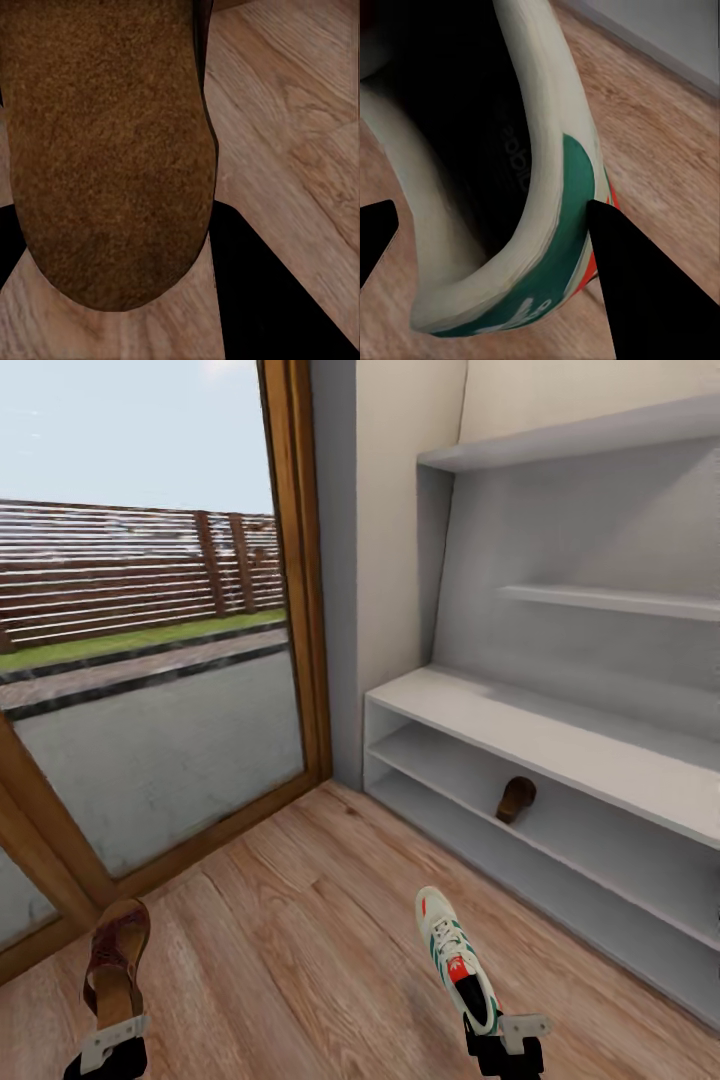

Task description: Pick up the two gym shoes and the two sandals from the corridor floor and place them onto the hallstand (shoe rack) in the corridor, making sure they are on the rack and not on the floor. Arrange them so the two gym shoes are next to each other and the two sandals are next to each other.

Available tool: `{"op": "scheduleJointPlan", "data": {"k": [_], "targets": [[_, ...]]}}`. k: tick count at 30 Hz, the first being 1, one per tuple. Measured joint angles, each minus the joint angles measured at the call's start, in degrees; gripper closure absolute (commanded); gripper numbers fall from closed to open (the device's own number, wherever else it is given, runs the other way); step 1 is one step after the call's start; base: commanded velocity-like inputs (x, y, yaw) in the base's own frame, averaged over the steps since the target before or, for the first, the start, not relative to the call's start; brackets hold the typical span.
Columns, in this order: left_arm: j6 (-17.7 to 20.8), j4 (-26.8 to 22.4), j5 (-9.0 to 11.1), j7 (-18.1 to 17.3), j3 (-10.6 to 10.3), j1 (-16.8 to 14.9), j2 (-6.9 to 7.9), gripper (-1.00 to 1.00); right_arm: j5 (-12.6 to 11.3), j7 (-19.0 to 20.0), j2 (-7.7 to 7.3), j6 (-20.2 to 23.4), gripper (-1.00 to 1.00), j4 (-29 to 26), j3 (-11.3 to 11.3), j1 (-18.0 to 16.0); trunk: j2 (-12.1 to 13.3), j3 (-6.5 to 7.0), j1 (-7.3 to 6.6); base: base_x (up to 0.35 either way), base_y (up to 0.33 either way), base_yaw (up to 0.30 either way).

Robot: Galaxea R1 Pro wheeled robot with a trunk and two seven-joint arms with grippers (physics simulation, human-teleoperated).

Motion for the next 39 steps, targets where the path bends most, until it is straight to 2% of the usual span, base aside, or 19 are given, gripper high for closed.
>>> {"op": "scheduleJointPlan", "data": {"k": [6, 26, 39], "targets": [[0.0, 0.0, 0.0, 0.0, 0.0, 0.0, 0.01, 1.00, 0.0, 0.0, 0.00, 0.0, 1.00, 0.0, 0.0, 0.0, 0.0, 0.13, 0.02, 0.131, 0.120, -0.254], [0.0, 0.0, 0.0, -0.5, 0.0, 0.0, 0.06, 1.00, 0.1, 0.0, 0.01, 0.0, 1.00, 0.0, 0.0, 0.0, 0.0, 0.56, 0.02, 0.003, 0.011, -0.254], [0.0, 0.1, 0.0, -0.5, -0.1, 0.0, 0.04, 1.00, 0.0, 0.0, 0.01, 0.0, 1.00, 0.0, 0.0, 0.0, 0.0, 0.84, 0.02, 0.000, 0.274, -0.254]]}}
